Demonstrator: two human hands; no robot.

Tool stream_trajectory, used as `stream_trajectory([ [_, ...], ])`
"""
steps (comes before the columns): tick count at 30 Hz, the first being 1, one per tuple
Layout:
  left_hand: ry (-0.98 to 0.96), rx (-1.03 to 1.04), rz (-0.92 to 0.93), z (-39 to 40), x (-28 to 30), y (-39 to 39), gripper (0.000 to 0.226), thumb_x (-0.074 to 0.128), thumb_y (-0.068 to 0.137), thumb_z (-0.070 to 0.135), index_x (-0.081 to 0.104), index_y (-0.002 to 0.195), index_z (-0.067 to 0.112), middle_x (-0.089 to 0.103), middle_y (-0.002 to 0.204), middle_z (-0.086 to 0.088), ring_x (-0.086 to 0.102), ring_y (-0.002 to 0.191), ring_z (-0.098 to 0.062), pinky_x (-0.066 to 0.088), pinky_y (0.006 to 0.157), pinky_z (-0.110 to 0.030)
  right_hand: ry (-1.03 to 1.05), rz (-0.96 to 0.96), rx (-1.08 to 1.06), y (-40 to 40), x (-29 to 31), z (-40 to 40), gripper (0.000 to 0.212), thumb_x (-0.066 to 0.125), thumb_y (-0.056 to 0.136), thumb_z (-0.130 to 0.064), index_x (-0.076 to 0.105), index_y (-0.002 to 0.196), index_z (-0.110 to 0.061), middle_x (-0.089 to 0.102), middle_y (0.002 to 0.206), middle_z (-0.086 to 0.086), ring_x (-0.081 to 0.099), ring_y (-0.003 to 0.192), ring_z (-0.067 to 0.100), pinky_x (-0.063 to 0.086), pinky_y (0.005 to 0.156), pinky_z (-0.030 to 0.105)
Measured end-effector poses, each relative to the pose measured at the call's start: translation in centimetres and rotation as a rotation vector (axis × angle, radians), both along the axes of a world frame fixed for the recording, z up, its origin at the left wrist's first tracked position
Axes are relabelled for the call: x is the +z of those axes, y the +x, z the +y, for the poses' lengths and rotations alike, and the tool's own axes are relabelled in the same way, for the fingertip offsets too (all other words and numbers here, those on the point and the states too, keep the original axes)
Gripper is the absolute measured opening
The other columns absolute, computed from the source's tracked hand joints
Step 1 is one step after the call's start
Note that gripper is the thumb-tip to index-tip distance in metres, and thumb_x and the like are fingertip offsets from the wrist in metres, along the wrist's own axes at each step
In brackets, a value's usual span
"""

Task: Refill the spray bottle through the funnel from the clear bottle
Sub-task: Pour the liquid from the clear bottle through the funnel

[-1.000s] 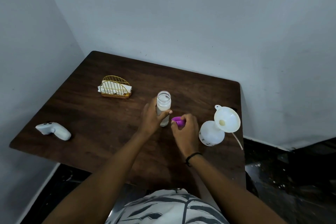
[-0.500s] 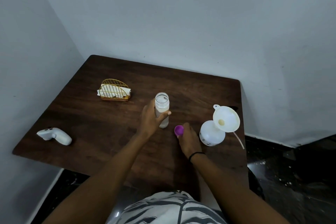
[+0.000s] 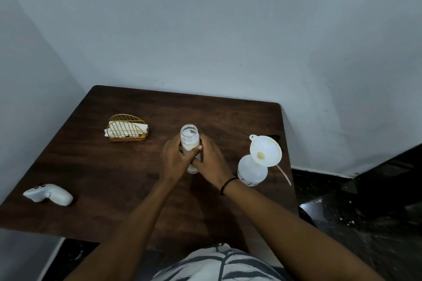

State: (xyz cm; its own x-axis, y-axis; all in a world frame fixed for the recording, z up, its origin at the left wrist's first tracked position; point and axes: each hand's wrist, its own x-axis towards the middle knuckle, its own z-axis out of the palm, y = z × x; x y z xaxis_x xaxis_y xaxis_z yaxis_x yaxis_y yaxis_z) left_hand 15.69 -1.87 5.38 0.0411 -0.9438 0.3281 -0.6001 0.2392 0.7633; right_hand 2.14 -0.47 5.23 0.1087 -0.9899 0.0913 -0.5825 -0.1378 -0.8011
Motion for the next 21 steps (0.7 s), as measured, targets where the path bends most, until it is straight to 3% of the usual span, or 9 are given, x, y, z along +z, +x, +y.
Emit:
stream_trajectory([
  [7,-0.103,0.007,0.016,-0.2,2.1,-0.7,0.036,0.079,0.076,0.045,0.066,0.093,0.016,0.062,0.084,0.011,0.053,0.074,0.003,0.039,0.068,-0.011,-0.062,-0.080,-0.008,-0.6,2.7,-0.2,0.045,0.069,0.085,-0.027,0.048,0.125,-0.024,0.062,0.121,-0.005,0.060,0.107,0.010,0.053,0.086,0.031],
  [12,-0.141,-0.039,0.099,-1.5,4.8,-1.5,0.046,0.074,0.076,0.054,0.066,0.101,0.016,0.065,0.091,0.007,0.059,0.082,-0.010,0.049,0.070,-0.027,-0.161,-0.101,-0.088,-1.1,5.7,-1.4,0.044,0.074,0.082,-0.027,0.053,0.120,-0.022,0.065,0.112,-0.006,0.060,0.094,0.008,0.042,0.071,0.016],
  [14,-0.146,-0.105,0.145,-2.1,6.4,-2.2,0.048,0.070,0.079,0.054,0.066,0.110,0.018,0.067,0.098,0.007,0.062,0.088,-0.010,0.051,0.073,-0.029,-0.206,-0.126,-0.135,-1.8,7.1,-1.9,0.043,0.075,0.081,-0.030,0.054,0.119,-0.022,0.066,0.109,-0.007,0.061,0.092,0.009,0.045,0.071,0.020],
  [17,-0.197,-0.221,0.178,-2.6,8.8,-3.9,0.033,0.066,0.087,0.040,0.064,0.112,0.018,0.066,0.097,0.010,0.063,0.089,-0.006,0.052,0.073,-0.031,-0.279,-0.162,-0.215,-3.5,9.3,-2.6,0.044,0.076,0.080,-0.027,0.057,0.119,-0.023,0.068,0.109,-0.007,0.064,0.094,0.009,0.053,0.076,0.027],
  [21,-0.207,-0.270,0.209,-3.3,9.9,-6.7,0.027,0.062,0.094,0.028,0.065,0.118,0.016,0.070,0.102,0.004,0.066,0.091,-0.006,0.053,0.074,-0.024,-0.367,-0.163,-0.273,-6.7,11.9,-2.8,0.049,0.078,0.082,-0.025,0.055,0.125,-0.019,0.065,0.111,-0.013,0.061,0.096,0.003,0.050,0.079,0.018],
])
